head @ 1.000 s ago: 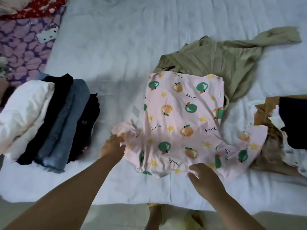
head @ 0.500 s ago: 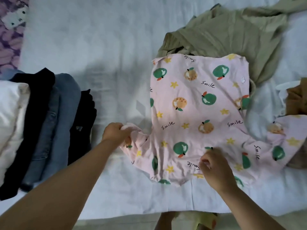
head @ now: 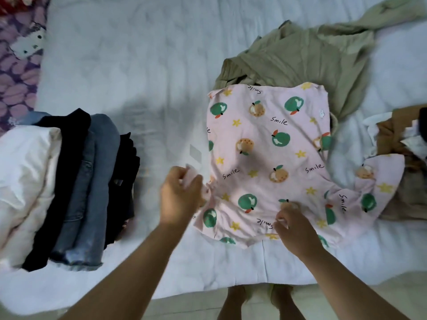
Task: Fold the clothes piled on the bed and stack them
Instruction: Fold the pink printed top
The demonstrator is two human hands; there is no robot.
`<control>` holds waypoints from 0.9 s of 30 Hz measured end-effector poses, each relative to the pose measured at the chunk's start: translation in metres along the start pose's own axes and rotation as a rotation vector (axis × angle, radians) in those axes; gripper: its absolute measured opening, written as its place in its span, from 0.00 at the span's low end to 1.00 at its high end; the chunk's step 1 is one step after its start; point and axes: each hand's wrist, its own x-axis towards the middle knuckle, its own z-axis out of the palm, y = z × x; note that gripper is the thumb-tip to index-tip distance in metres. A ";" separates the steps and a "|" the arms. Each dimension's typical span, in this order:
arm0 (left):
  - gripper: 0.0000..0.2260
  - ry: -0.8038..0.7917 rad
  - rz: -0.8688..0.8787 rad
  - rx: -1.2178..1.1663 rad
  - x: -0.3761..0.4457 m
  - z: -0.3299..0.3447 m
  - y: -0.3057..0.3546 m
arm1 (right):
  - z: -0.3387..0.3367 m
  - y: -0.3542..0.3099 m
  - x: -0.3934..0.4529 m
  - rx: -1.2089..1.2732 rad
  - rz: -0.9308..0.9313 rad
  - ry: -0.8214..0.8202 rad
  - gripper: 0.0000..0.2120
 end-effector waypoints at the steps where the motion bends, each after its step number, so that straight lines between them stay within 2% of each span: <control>1: 0.09 -0.070 0.040 -0.023 -0.013 0.014 0.006 | -0.001 0.002 -0.003 -0.007 0.013 -0.001 0.07; 3: 0.08 -0.304 0.076 -0.062 -0.038 0.041 0.017 | -0.007 0.010 -0.008 -0.008 0.041 -0.003 0.08; 5: 0.07 -0.550 0.036 -0.134 -0.056 0.064 0.017 | -0.017 0.020 -0.012 0.008 0.063 -0.005 0.10; 6: 0.09 -0.592 0.021 -0.130 -0.058 0.072 0.011 | -0.022 0.024 -0.014 0.022 0.067 -0.003 0.11; 7: 0.11 -0.570 0.017 -0.090 -0.058 0.080 0.003 | -0.030 0.031 -0.016 0.032 0.068 0.000 0.11; 9: 0.13 -0.419 0.052 0.108 -0.049 0.086 -0.019 | -0.041 0.041 -0.017 0.057 0.072 0.008 0.10; 11: 0.16 -0.337 0.171 0.315 -0.042 0.088 -0.040 | -0.055 0.053 -0.015 0.089 0.088 0.046 0.09; 13: 0.20 -0.402 0.284 0.544 -0.042 0.095 -0.061 | -0.067 0.064 -0.012 0.093 0.068 0.105 0.07; 16: 0.21 -0.450 0.291 0.759 -0.047 0.105 -0.076 | -0.088 0.074 -0.007 0.062 0.016 0.243 0.04; 19: 0.16 -0.381 0.353 0.811 -0.053 0.124 -0.062 | -0.120 0.079 0.005 -0.036 -0.033 0.453 0.04; 21: 0.14 -0.357 0.450 0.807 -0.056 0.140 -0.049 | -0.141 0.083 0.020 -0.163 -0.089 0.563 0.10; 23: 0.17 -0.388 0.495 0.734 -0.060 0.159 -0.037 | -0.160 0.091 0.039 -0.316 -0.116 0.587 0.16; 27: 0.17 -0.452 0.555 0.626 -0.067 0.196 -0.018 | -0.183 0.101 0.070 -0.489 -0.048 0.491 0.18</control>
